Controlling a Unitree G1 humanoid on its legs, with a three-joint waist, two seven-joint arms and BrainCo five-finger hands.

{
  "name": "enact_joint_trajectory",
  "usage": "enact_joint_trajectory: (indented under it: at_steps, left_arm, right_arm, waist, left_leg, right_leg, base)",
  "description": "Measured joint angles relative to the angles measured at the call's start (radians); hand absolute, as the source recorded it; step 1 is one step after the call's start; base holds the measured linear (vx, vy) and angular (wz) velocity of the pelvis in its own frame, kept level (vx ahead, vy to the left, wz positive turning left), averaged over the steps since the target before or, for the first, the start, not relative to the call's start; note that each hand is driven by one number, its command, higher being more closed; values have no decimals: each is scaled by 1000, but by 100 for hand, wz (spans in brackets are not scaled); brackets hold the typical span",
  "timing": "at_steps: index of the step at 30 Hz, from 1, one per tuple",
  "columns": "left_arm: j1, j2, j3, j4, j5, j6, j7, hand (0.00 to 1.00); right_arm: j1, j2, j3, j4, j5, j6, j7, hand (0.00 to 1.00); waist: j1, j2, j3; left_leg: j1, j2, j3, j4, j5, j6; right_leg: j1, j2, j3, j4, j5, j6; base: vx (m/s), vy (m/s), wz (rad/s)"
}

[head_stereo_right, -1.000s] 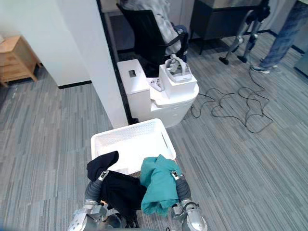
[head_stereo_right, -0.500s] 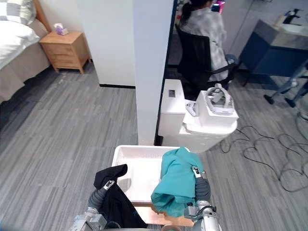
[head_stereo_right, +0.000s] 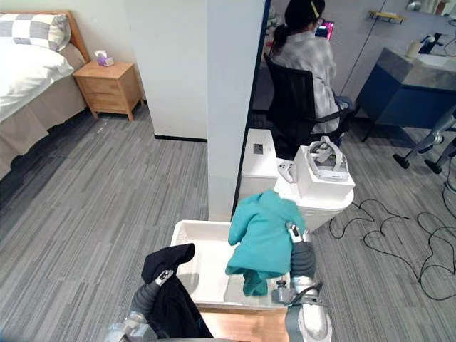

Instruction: Tidy the bed and pick cloth on bed and put in laundry

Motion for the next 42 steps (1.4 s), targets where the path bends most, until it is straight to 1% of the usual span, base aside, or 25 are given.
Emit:
enact_joint_trajectory:
  at_steps: [1,3,4,5,8,11,14,16,19,20,21,23,25,27,29,31,32,33,34,36,37,40,41,42]
  left_arm:
    - [-22,3,-6,12,0,13,-3,100]
    - [-39,3,-6,16,0,21,-4,100]
    - [-44,4,-6,17,0,28,-4,100]
    - [-48,4,-6,21,0,30,-4,100]
    - [-95,2,-9,89,1,35,8,100]
    - [-135,0,-12,142,5,43,40,100]
    - [-161,0,-12,143,11,60,74,100]
    - [-170,0,-13,143,11,68,85,100]
    - [-174,3,-12,143,12,103,112,100]
    - [-177,3,-12,147,13,105,117,100]
    - [-182,3,-12,153,14,106,119,100]
    - [-212,5,-11,186,15,106,131,100]
    - [-256,8,-8,226,32,105,146,100]
    - [-288,17,-8,254,32,104,160,100]
    - [-330,17,-7,286,33,94,179,100]
    - [-379,23,-6,326,33,80,189,100]
    - [-395,24,-6,335,33,75,199,100]
    - [-406,24,-5,337,33,69,207,100]
    - [-432,26,-4,344,33,53,223,100]
    - [-467,26,-1,371,32,33,237,100]
    - [-496,26,5,392,30,16,268,100]
    - [-511,25,31,419,30,-3,320,100]
    - [-510,27,46,428,29,-17,357,100]
    - [-509,26,54,428,29,-17,371,100]
  right_arm:
    - [-23,-20,-20,1,0,18,-4,100]
    - [-55,-39,-43,11,1,48,-6,100]
    - [-76,-48,-48,32,0,65,-6,100]
    - [-86,-50,-49,45,-2,74,-7,100]
    - [-142,-51,-25,125,-36,108,-10,100]
    - [-193,-51,27,198,-91,136,-24,100]
    - [-229,-51,46,244,-121,159,-39,100]
    - [-249,-51,48,275,-135,168,-45,100]
    - [-282,-51,66,380,-137,183,-70,100]
    - [-293,-51,78,420,-137,190,-77,100]
    - [-298,-51,82,441,-137,193,-79,0]
    - [-316,-38,85,509,-137,193,-83,0]
    - [-364,-7,88,620,-138,193,-95,0]
    - [-390,-2,108,695,-138,192,-110,0]
    - [-419,6,123,768,-138,190,-121,0]
    - [-468,21,122,856,-138,183,-136,0]
    - [-487,24,122,883,-138,178,-145,0]
    - [-505,25,122,901,-138,172,-150,0]
    - [-543,24,122,928,-138,167,-159,0]
    - [-588,22,120,956,-147,155,-171,0]
    - [-628,23,119,976,-186,147,-190,0]
    - [-660,23,121,981,-267,147,-234,0]
    - [-663,22,121,977,-295,147,-258,0]
    - [-660,22,121,971,-298,147,-268,0]
  waist:
    - [-1,7,-1]
    - [-5,14,1]
    - [-9,16,2]
    - [-9,16,2]
    - [-9,20,5]
    - [-8,20,8]
    - [-6,21,29]
    - [-5,27,41]
    - [-7,27,41]
    - [-8,28,41]
    - [-8,28,41]
    - [-5,31,52]
    - [-5,35,87]
    - [0,36,103]
    - [4,34,114]
    - [5,30,129]
    - [7,28,134]
    - [9,27,145]
    - [19,26,162]
    - [31,26,172]
    - [33,25,181]
    - [37,18,186]
    - [39,12,190]
    - [39,11,190]
  left_leg:
    - [2,-3,-4,-20,23,5]
    - [17,-8,-12,-51,52,17]
    - [21,-9,-19,-57,68,31]
    - [20,-8,-20,-57,74,35]
    - [19,-7,-25,-57,78,38]
    - [19,-7,-27,-62,78,39]
    - [19,-7,-30,-63,75,34]
    - [17,-8,-32,-63,79,37]
    - [14,-9,-41,-63,86,35]
    - [10,-8,-47,-63,91,32]
    - [8,-8,-50,-63,93,31]
    - [3,-6,-59,-64,104,29]
    - [1,-1,-66,-64,117,22]
    - [-11,4,-68,-64,125,16]
    - [-41,8,-77,-64,133,14]
    - [-65,9,-84,-64,138,19]
    - [-75,9,-84,-64,143,14]
    - [-76,9,-84,-64,144,14]
    - [-84,8,-83,-64,144,14]
    - [-99,8,-82,-64,146,17]
    - [-113,8,-82,-64,149,20]
    - [-114,7,-82,-63,150,23]
    - [-103,7,-83,-63,154,29]
    - [-99,7,-85,-63,154,29]
  right_leg:
    - [-4,1,-4,1,4,0]
    - [-5,4,-10,1,8,1]
    - [-5,5,-12,1,12,-2]
    - [-4,6,-12,0,15,-2]
    - [-4,8,-14,0,25,-2]
    - [-3,8,-14,0,36,1]
    - [-2,7,-15,1,45,5]
    - [-3,7,-16,1,51,4]
    - [-3,6,-16,-1,52,2]
    - [-3,7,-16,-2,52,2]
    - [-4,8,-16,-3,52,2]
    - [-3,11,-23,-6,51,0]
    - [-9,16,-28,-8,47,-4]
    - [-20,19,-33,-7,40,-8]
    - [-46,23,-42,-6,39,-4]
    - [-64,24,-55,-5,41,-3]
    - [-74,23,-55,-5,43,-2]
    - [-75,23,-55,-6,44,-1]
    - [-77,23,-55,-8,48,-2]
    - [-93,23,-55,-10,53,-4]
    - [-105,23,-55,-10,62,-4]
    - [-102,23,-57,-10,64,-3]
    - [-90,23,-57,-12,63,-4]
    - [-86,24,-58,-12,63,-4]
  base:
    - [-52,16,13]
    - [13,5,11]
    - [35,1,9]
    - [26,-3,8]
    - [-4,-1,6]
    - [-33,14,0]
    - [-56,27,4]
    - [-84,31,5]
    - [-68,14,7]
    - [-56,-8,13]
    - [-54,-18,16]
    - [-57,-24,14]
    - [-107,-30,11]
    - [-103,-24,6]
    - [-35,-14,13]
    - [1,-2,15]
    - [11,4,4]
    - [49,11,-2]
    - [53,11,-3]
    - [79,13,-3]
    - [111,4,-1]
    - [131,-11,3]
    - [150,-20,4]
    - [154,-24,4]
